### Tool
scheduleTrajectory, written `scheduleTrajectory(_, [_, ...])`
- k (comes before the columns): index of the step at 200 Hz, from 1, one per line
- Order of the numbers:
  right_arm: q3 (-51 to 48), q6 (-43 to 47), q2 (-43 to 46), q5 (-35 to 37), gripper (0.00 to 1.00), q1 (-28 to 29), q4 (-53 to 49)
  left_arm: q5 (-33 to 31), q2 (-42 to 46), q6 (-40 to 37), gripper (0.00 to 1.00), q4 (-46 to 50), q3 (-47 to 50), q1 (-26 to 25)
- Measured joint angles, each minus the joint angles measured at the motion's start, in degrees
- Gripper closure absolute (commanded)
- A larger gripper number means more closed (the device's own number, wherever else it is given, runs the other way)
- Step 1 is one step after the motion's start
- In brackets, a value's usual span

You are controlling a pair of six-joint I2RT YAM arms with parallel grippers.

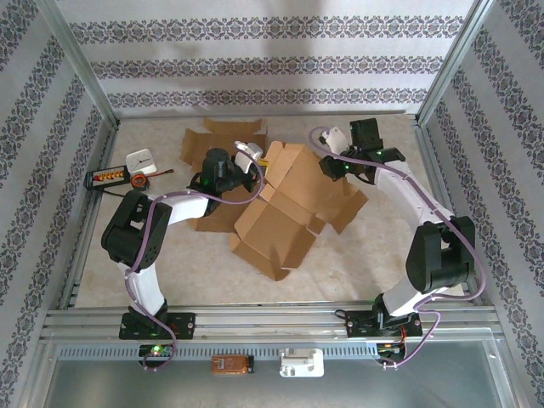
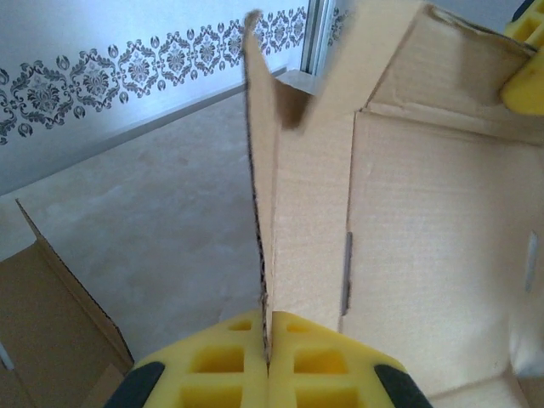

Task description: Fold the paper box

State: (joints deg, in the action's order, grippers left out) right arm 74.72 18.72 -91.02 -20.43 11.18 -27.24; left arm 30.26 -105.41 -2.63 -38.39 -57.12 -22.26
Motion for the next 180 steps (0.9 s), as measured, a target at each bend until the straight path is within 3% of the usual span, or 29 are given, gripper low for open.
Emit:
scheduleTrajectory(29, [0.7,3.08,0.09,3.21,1.0,2.32,-0.59,0.15,0.76,0.07,1.0,-0.04,0.0,0.07])
scheduleTrajectory(52, [0.85,8.66,1.42,11.06,1.0,6.14,-0.37,-0.31,1.14,0.37,0.7,0.15,0.0,0.15])
scheduleTrajectory(73, [0.52,15.91,3.96,19.28,1.0,10.78,0.39,-0.94,2.64,1.49,0.56,0.39,0.09,0.15])
scheduleTrajectory(102, [-2.12,29.62,8.87,31.21,1.0,17.25,5.09,-2.4,8.46,2.49,0.51,1.73,1.73,0.15])
scheduleTrajectory(130, [-7.45,40.72,12.22,36.85,1.0,19.74,11.63,-5.29,14.93,4.31,0.48,6.16,2.32,0.15])
scheduleTrajectory(140, [-9.55,43.39,12.74,38.03,1.0,19.74,14.1,-6.58,16.74,5.73,0.48,9.29,1.81,0.15])
scheduleTrajectory(154, [-12.74,46.18,13.22,39.1,0.99,19.78,17.66,-8.28,17.9,8.66,0.58,16.06,-0.9,0.15])
scheduleTrajectory(180, [-18.82,49.22,13.97,39.45,0.98,20.44,24.0,-9.7,17.49,19.37,0.84,29.7,-9.51,0.22])
